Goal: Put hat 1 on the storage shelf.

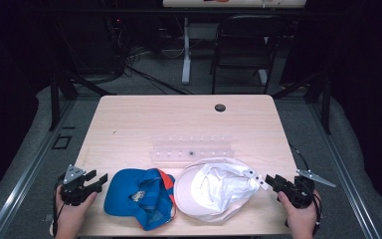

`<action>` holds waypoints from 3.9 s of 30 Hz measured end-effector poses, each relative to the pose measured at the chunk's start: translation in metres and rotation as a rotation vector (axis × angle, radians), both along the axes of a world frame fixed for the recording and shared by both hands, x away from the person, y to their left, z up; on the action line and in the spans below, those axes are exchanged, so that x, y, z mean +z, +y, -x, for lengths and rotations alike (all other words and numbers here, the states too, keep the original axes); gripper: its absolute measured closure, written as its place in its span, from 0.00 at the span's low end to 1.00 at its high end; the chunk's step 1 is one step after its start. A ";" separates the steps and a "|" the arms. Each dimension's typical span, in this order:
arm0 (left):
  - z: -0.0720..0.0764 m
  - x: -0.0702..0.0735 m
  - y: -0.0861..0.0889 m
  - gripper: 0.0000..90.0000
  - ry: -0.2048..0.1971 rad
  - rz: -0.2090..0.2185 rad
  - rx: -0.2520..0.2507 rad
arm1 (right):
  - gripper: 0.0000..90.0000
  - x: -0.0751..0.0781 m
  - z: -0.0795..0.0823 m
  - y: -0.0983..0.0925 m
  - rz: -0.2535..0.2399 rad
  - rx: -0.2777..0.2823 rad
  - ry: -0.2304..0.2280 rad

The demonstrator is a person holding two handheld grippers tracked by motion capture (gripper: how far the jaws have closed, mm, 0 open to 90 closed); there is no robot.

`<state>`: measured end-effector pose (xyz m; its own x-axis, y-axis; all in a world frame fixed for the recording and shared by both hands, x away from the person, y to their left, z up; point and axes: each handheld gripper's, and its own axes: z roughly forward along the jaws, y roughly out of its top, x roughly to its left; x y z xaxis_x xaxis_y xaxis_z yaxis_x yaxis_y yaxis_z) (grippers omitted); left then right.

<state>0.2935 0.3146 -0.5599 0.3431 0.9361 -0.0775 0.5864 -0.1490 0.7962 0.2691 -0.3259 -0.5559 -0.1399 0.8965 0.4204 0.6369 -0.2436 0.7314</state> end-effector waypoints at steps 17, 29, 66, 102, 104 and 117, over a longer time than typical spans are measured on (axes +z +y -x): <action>0.007 0.000 -0.002 0.54 0.017 -0.021 -0.011 | 0.56 0.009 -0.001 0.003 -0.032 0.010 -0.006; 0.008 0.000 -0.008 0.52 0.010 -0.045 -0.035 | 0.53 0.039 -0.002 0.007 -0.063 0.015 0.019; 0.009 0.002 -0.008 0.53 0.008 -0.053 -0.045 | 0.50 0.060 -0.047 0.038 0.033 0.265 0.389; 0.009 0.001 -0.008 0.54 0.010 -0.051 -0.040 | 0.89 0.066 -0.057 0.050 -0.023 0.324 0.596; 0.009 0.001 -0.007 0.54 0.011 -0.049 -0.039 | 0.90 0.070 -0.057 0.054 -0.014 0.319 0.615; 0.009 0.001 -0.008 0.54 0.011 -0.051 -0.038 | 0.91 0.084 -0.061 0.062 0.042 0.322 0.662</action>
<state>0.2847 0.3070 -0.5590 0.3775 0.9254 -0.0339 0.5886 -0.2115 0.7803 0.3305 -0.2643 -0.4715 -0.1281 0.8710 0.4742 0.9835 0.0502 0.1736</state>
